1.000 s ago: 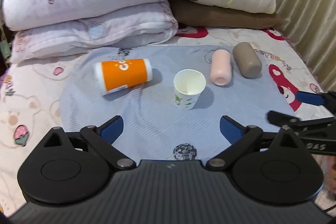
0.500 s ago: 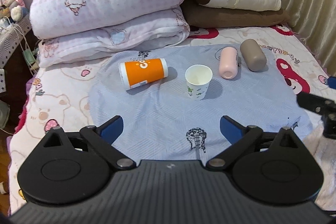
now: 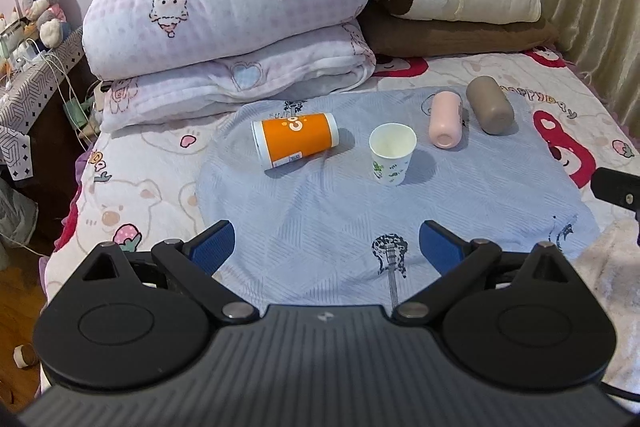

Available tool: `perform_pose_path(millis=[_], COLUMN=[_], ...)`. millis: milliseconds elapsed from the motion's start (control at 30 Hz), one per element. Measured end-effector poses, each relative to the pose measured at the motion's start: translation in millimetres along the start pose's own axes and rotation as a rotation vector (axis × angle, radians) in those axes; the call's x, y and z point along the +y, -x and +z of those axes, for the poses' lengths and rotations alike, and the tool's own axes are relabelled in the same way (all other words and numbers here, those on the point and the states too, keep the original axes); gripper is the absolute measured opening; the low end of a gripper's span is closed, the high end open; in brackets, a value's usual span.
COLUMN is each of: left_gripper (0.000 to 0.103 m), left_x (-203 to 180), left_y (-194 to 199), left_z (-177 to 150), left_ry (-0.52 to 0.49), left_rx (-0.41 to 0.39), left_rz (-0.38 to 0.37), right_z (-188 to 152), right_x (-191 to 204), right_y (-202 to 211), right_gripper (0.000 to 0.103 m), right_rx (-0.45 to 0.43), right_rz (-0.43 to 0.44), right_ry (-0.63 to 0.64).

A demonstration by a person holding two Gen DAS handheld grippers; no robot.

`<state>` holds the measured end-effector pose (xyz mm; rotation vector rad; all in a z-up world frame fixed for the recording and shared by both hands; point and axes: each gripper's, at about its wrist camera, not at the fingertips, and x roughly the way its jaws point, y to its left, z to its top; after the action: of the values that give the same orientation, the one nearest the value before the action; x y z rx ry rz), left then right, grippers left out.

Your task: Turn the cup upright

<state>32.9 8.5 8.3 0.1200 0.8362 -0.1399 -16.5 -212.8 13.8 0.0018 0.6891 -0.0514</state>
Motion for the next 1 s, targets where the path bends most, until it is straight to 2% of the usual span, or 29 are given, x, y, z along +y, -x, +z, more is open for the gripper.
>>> perform_pose_path(millis=[400, 1000], left_gripper=[0.1, 0.1], left_x=[7, 11], left_y=[6, 3], left_z=[-9, -15], left_ry=[0.021, 0.023], left_rx=[0.037, 0.065], left_rz=[0.029, 0.06], right_z=[-9, -14], right_x=[2, -5], right_y=[5, 8], right_gripper=[0.1, 0.1], right_rx=[0.021, 0.039], right_rz=[-0.056, -0.055], right_ry=[-0.012, -0.045])
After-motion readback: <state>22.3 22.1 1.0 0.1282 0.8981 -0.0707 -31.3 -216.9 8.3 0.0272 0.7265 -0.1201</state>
